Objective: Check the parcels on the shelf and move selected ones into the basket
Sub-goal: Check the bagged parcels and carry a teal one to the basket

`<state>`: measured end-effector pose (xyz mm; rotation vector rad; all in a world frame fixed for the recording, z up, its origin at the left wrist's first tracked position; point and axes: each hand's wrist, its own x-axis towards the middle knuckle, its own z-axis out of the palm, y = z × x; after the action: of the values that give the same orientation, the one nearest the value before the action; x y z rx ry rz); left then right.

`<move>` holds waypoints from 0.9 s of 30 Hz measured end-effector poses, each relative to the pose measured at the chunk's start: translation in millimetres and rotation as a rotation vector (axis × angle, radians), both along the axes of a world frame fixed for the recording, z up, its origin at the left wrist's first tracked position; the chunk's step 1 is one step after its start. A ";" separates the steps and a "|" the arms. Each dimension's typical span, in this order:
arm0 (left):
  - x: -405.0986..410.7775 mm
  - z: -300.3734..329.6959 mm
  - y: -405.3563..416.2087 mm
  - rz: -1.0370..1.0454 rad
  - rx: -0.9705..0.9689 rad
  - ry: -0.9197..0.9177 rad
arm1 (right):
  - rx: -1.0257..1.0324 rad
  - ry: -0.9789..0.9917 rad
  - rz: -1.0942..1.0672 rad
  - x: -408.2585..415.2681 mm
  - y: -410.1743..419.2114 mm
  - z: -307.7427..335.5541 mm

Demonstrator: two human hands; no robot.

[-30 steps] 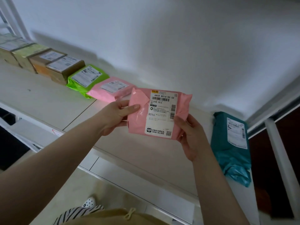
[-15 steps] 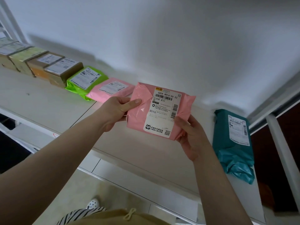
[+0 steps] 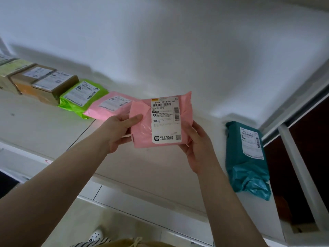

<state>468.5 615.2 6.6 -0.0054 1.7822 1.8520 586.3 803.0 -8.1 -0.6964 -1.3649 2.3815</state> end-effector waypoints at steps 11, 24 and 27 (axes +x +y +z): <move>12.9 -28.9 42.4 0.172 0.216 -0.383 | -0.027 -0.101 -0.034 -36.0 -47.5 -36.2; -34.8 -62.8 25.8 0.210 0.116 -0.297 | 0.037 -0.290 -0.017 -103.1 -49.2 -55.5; -46.8 -71.6 25.4 0.221 0.063 -0.290 | 0.106 -0.349 -0.007 -119.7 -51.0 -62.7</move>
<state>421.7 640.6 -65.0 -0.4413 1.5721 1.9438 466.6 751.9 -70.8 -1.1241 -1.6049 2.2342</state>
